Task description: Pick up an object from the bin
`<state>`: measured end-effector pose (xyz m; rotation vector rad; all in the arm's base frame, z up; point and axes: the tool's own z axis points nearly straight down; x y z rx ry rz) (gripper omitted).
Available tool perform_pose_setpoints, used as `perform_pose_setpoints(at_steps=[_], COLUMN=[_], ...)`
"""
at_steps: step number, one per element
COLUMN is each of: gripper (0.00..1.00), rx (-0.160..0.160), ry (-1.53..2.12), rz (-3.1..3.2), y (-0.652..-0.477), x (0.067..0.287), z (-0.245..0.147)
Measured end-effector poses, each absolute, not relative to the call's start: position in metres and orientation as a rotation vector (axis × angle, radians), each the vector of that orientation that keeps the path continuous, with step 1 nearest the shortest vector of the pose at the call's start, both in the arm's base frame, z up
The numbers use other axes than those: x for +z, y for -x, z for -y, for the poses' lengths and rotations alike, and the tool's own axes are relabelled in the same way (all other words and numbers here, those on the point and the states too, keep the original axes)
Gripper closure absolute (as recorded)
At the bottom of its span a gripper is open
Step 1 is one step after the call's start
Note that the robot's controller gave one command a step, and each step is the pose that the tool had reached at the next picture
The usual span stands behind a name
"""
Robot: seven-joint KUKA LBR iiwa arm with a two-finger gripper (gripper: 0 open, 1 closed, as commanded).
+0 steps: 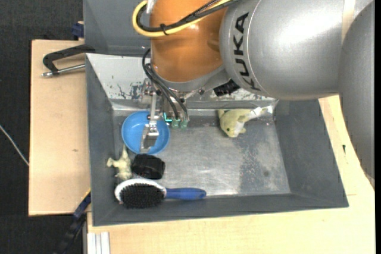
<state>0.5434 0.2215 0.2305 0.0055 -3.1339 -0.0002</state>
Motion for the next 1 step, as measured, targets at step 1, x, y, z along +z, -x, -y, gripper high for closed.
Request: perform_pose_setpoints(at_steps=[1], gripper=[0.00], rx=[0.003], ry=[0.018], rz=[3.137], y=[-0.5322], x=[0.0855], z=[-0.2233])
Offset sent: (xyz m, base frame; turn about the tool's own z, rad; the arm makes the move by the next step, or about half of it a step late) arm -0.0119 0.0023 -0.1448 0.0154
